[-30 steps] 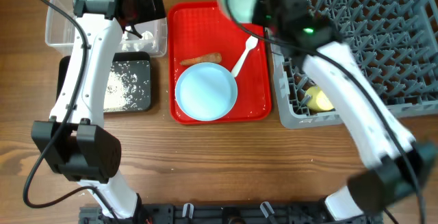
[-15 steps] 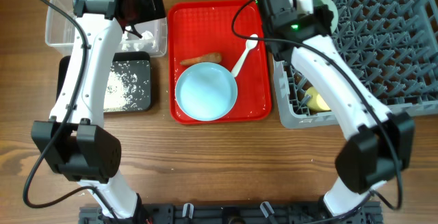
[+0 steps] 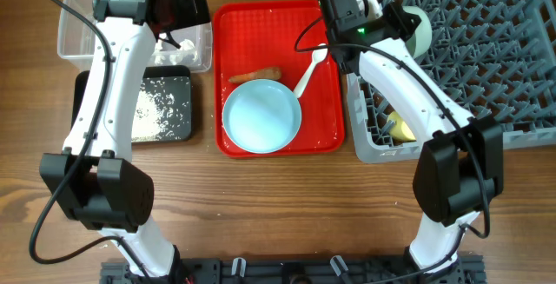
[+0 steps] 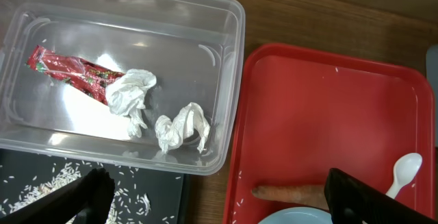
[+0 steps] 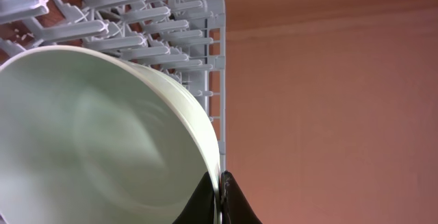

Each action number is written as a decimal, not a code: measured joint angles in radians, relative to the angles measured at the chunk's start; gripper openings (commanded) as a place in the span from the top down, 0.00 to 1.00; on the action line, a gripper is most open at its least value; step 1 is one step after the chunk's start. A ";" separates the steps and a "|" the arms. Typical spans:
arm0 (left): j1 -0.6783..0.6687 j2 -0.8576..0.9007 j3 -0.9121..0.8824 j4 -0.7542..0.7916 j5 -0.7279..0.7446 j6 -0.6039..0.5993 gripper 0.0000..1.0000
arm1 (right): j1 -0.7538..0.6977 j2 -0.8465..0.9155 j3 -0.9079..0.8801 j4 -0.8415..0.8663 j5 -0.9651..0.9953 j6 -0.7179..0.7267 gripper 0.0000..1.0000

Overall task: Sort waste into correct bins and load items into the dishwasher rack
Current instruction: 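Lift the mint bowl right and place it in the dish rack, then reach the right gripper to the light-blue plate and grip its edge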

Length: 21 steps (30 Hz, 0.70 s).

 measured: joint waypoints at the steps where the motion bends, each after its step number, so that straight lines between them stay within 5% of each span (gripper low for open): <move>1: 0.000 0.000 0.000 0.000 0.000 0.000 0.00 | 0.000 0.006 0.000 0.000 0.000 -0.007 0.96; 16: 0.000 0.000 0.000 0.000 0.000 0.000 0.00 | 0.060 0.044 0.000 -0.016 -0.008 -0.056 0.95; 20: 0.000 0.000 0.000 0.000 0.000 0.000 0.00 | 0.092 0.044 0.000 -0.018 -0.015 -0.065 0.80; 21: 0.000 0.000 0.000 0.000 0.000 0.000 0.00 | 0.101 0.044 0.000 -0.019 -0.026 -0.063 0.68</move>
